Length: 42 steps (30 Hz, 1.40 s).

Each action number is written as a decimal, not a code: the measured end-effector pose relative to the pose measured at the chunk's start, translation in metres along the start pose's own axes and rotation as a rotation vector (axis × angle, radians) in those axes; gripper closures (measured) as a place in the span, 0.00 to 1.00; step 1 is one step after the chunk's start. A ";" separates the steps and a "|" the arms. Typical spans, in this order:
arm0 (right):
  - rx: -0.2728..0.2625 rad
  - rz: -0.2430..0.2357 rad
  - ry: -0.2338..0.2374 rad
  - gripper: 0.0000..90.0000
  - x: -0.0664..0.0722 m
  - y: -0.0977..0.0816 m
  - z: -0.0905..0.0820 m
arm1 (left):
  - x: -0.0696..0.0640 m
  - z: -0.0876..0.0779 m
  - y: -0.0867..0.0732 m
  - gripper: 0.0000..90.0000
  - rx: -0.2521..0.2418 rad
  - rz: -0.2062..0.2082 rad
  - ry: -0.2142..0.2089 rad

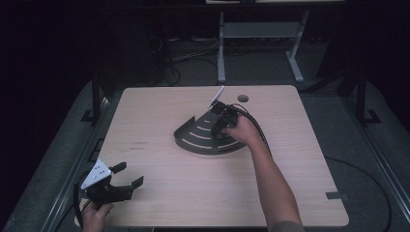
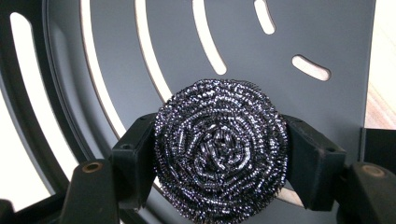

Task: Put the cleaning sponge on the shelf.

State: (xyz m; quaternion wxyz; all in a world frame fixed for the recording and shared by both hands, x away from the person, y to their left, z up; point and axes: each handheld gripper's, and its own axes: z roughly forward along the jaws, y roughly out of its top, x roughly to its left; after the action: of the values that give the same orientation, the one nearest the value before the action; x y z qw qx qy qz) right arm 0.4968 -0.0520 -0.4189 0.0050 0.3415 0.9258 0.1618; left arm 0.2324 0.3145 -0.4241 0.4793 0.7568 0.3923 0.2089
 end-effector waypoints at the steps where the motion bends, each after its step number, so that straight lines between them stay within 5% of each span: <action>1: -0.003 0.000 0.004 0.36 -0.001 0.000 0.001 | 0.000 0.000 0.000 0.15 0.000 -0.001 0.000; 42: 0.000 0.037 -0.016 0.35 -0.006 0.002 0.006 | 0.000 0.000 0.000 0.15 -0.002 0.002 -0.003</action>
State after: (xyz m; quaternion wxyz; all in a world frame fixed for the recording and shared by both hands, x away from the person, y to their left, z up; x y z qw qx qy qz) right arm 0.5031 -0.0529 -0.4249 0.0097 0.3597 0.9193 0.1593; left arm 0.2327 0.3145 -0.4242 0.4803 0.7571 0.3905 0.2087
